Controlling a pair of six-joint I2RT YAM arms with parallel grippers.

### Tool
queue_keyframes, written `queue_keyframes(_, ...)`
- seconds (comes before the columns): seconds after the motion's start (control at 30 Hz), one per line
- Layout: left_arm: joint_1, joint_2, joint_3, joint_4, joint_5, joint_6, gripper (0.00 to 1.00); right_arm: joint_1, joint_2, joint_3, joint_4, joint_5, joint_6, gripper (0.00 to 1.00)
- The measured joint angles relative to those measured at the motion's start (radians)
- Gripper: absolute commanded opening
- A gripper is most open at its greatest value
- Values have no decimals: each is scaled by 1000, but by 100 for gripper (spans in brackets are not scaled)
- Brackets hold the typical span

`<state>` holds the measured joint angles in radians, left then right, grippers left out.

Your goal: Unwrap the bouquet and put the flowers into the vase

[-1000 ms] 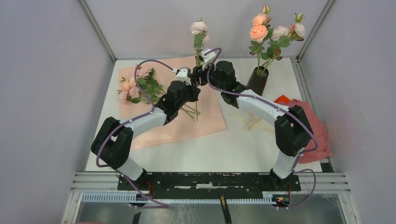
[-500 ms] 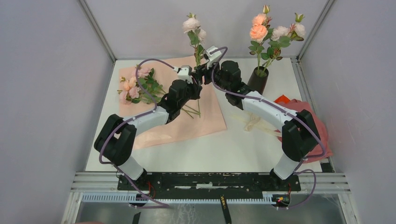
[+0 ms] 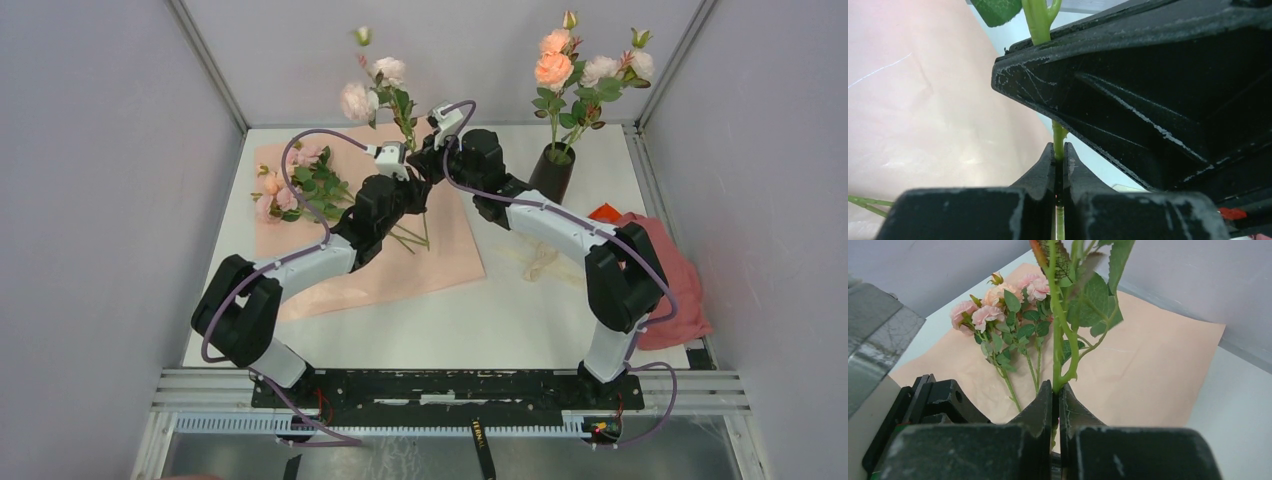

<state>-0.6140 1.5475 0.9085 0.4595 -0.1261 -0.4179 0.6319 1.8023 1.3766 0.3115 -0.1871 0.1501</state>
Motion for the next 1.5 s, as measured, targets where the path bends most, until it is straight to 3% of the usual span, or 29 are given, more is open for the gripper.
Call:
queue_keyframes(0.07,-1,0,0,5,-6,0,3,-1,-4,0,-1,0,3,0)
queue_keyframes(0.1,-1,0,0,9,-10,0,10,-1,-8,0,-1,1,3,0)
queue_keyframes(0.17,-3,0,1,19,-13,0,40,-2,-20,-4,-5,6,2,0)
queue_keyframes(0.23,-8,0,3,23,-11,0,78,-3,-37,-9,-13,11,-10,0)
queue_keyframes(0.27,-11,0,3,20,-10,4,87,-4,-47,-9,-20,16,-26,0)
queue_keyframes(0.33,-11,0,3,10,-12,0,95,-13,-74,-9,-42,37,-54,0)
queue_keyframes(0.6,-28,-72,-8,12,61,-31,96,-32,-208,19,-77,192,-183,0)
queue_keyframes(0.9,-36,-35,-8,37,103,-40,95,-170,-439,-85,151,304,-283,0)
queue_keyframes(1.23,-36,11,-8,38,109,-40,95,-447,-405,-117,259,228,-198,0)
queue_keyframes(1.5,-36,58,-8,40,110,-40,94,-549,-324,-200,333,134,-56,0)
